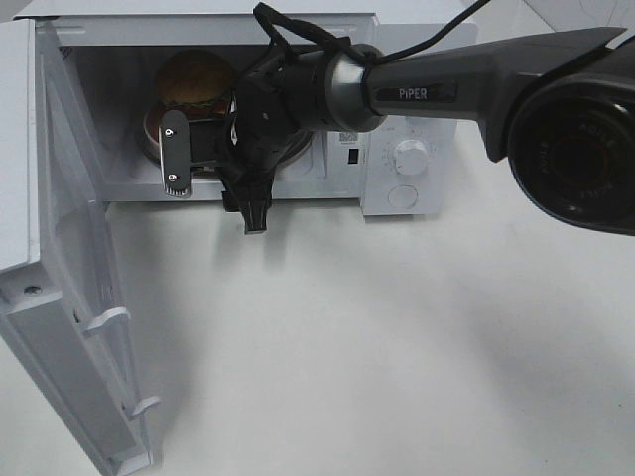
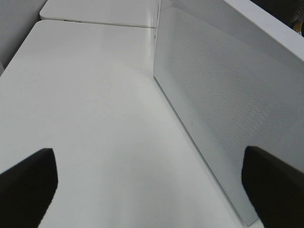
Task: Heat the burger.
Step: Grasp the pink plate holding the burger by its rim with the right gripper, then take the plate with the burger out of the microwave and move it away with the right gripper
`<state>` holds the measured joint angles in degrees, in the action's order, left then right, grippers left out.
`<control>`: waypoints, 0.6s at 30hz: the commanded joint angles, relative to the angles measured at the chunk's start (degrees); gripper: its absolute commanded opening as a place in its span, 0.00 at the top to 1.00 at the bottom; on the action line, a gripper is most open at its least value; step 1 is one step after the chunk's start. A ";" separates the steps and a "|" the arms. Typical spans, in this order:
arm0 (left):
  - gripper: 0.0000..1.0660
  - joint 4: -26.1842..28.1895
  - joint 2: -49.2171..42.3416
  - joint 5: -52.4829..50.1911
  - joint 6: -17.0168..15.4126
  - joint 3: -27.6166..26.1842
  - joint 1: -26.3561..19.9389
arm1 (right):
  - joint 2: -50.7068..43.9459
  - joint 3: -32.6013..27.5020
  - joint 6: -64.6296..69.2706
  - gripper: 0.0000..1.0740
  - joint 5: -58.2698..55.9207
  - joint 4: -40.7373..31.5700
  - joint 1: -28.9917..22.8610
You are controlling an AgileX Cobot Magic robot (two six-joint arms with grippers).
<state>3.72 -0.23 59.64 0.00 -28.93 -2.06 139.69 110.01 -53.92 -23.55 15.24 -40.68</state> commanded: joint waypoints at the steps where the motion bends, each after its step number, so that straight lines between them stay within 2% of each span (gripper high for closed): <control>1: 0.08 0.23 -1.26 -0.29 0.00 0.06 -0.17 | -0.11 0.57 0.40 0.70 0.63 -0.80 -0.06; 2: 0.08 0.23 -1.26 -0.29 0.00 0.06 -0.17 | -0.11 0.57 0.40 0.76 0.57 -0.80 -0.06; 3: 0.08 0.23 -1.26 -0.29 0.00 0.06 -0.17 | -0.11 0.57 0.40 0.76 0.57 -0.80 -0.06; 4: 0.08 0.23 -1.26 -0.29 0.00 0.06 -0.17 | -0.11 0.57 0.40 0.89 0.40 -0.80 -0.06; 5: 0.08 0.23 -1.26 -0.29 0.00 0.06 -0.17 | -0.17 0.57 0.40 0.95 0.06 -0.80 -0.06; 6: 0.08 0.23 -1.26 -0.29 0.00 0.06 -0.17 | -0.17 0.57 0.40 0.95 0.06 -0.80 -0.06; 7: 0.08 0.23 -1.26 -0.29 0.00 0.06 -0.17 | -0.29 0.57 0.40 1.00 -0.69 -0.92 -0.06; 18: 0.08 0.23 -1.26 -0.29 0.00 0.06 -0.17 | -3.04 0.52 0.17 1.00 -3.38 -1.38 -0.06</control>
<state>3.72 -0.23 59.64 0.00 -28.93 -2.06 138.31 110.58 -53.86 -26.64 13.75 -40.68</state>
